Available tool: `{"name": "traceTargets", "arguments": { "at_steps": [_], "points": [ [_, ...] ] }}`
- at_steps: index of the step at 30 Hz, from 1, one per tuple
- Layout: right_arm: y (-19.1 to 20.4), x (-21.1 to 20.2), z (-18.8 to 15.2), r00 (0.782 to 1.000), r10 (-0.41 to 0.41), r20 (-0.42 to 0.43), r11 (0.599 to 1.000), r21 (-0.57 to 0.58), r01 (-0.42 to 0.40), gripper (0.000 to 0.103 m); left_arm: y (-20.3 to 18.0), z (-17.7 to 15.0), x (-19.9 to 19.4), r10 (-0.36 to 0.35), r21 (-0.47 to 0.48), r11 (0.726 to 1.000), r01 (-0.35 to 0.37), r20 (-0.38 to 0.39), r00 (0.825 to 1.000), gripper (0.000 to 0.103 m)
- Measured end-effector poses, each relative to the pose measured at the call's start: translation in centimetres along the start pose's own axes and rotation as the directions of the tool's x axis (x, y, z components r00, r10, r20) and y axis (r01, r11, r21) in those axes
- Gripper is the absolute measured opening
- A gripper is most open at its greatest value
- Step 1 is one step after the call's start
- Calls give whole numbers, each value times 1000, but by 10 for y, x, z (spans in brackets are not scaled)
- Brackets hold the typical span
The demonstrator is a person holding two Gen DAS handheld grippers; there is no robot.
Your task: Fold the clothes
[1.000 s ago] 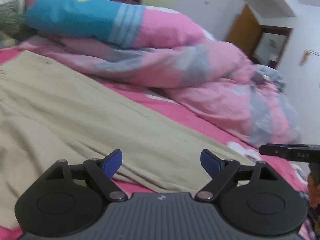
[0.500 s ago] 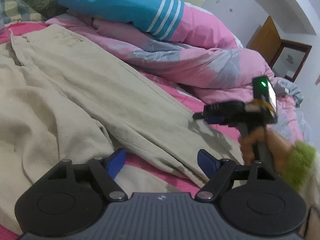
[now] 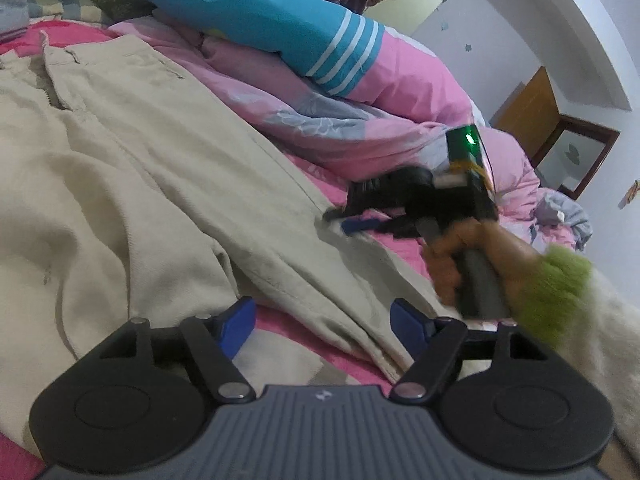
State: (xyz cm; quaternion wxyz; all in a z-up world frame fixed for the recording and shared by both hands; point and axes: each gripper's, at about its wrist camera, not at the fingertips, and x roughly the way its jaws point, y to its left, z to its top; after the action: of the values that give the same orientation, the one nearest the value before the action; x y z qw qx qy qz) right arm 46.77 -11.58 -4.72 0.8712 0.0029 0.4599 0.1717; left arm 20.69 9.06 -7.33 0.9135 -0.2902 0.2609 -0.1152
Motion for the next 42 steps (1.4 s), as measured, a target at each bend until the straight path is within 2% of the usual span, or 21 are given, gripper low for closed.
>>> {"name": "traceTargets", "arguments": {
  "at_steps": [2, 4, 6, 7, 9, 11, 13, 16, 18, 19, 22, 26, 29, 32, 33, 34, 35, 38, 40, 42],
  "points": [
    [-2, -2, 17, 992, -110, 64, 993, 51, 107, 29, 3, 0, -2, -9, -18, 1000, 10, 4, 1000, 75],
    [6, -14, 26, 987, -137, 83, 990, 40, 134, 30, 5, 0, -3, -14, -27, 1000, 14, 5, 1000, 75],
    [19, -26, 31, 998, -17, 65, 1000, 5, 16, 31, 5, 0, -4, -15, -33, 999, 16, 6, 1000, 75],
    [29, -29, 33, 998, 57, 40, 998, -35, -56, 31, 5, 0, -5, -17, -37, 999, 17, 8, 1000, 75],
    [50, -18, 38, 989, 144, -30, 986, -77, -146, 35, 7, 0, -5, -22, -47, 999, 23, 12, 1000, 75],
    [68, 1, 46, 978, 192, -86, 975, -94, -200, 35, 8, -2, -5, -28, -52, 998, 29, 23, 999, 75],
    [79, 30, 56, 975, 192, -108, 976, -87, -202, 35, 7, -3, -4, -27, -45, 999, 28, 30, 999, 75],
    [80, 44, 73, 993, 118, -4, 990, -75, -118, 32, 7, -3, -4, -35, -51, 998, 37, 35, 999, 75],
    [74, 41, 83, 997, -24, 75, 998, -48, 27, 34, 7, -4, -4, -42, -58, 997, 44, 38, 998, 75],
    [69, 32, 83, 992, -61, 107, 997, -35, 65, 35, 7, -4, -4, -44, -60, 997, 47, 39, 998, 75],
    [45, -26, 71, 978, -58, 201, 997, -34, 66, 35, 8, -4, -4, -48, -65, 997, 51, 41, 998, 75],
    [-1, -135, 41, 928, -149, 343, 985, -35, 171, 35, 9, -4, -3, -54, -77, 995, 57, 45, 998, 75],
    [-43, -233, 12, 859, -255, 444, 963, 35, 268, 35, 9, -3, -4, -55, -79, 995, 59, 46, 997, 75],
    [-57, -317, -25, 781, -339, 525, 923, 24, 384, 40, 7, 0, -4, -51, -63, 997, 53, 46, 998, 79],
    [-55, -340, -40, 760, -354, 546, 909, 10, 416, 43, 5, 0, -5, -50, -53, 997, 52, 46, 998, 81],
    [-54, -357, -54, 756, -356, 550, 904, -3, 428, 44, 2, 0, -6, -48, -42, 998, 50, 44, 998, 83],
    [-52, -370, -68, 761, -351, 545, 903, -18, 429, 45, 0, 0, -8, -47, -30, 998, 48, 41, 998, 83],
    [-48, -372, -108, 829, -305, 469, 922, -70, 380, 45, -6, -2, -12, -39, 11, 999, 39, 20, 999, 87],
    [-41, -343, -132, 887, -233, 399, 943, -128, 306, 45, -10, -5, -12, -3, 53, 999, 3, -2, 1000, 86],
    [-31, -305, -142, 929, -166, 331, 954, -186, 237, 45, -16, -10, -13, 31, 100, 995, -31, 0, 1000, 85]
  ]
}}
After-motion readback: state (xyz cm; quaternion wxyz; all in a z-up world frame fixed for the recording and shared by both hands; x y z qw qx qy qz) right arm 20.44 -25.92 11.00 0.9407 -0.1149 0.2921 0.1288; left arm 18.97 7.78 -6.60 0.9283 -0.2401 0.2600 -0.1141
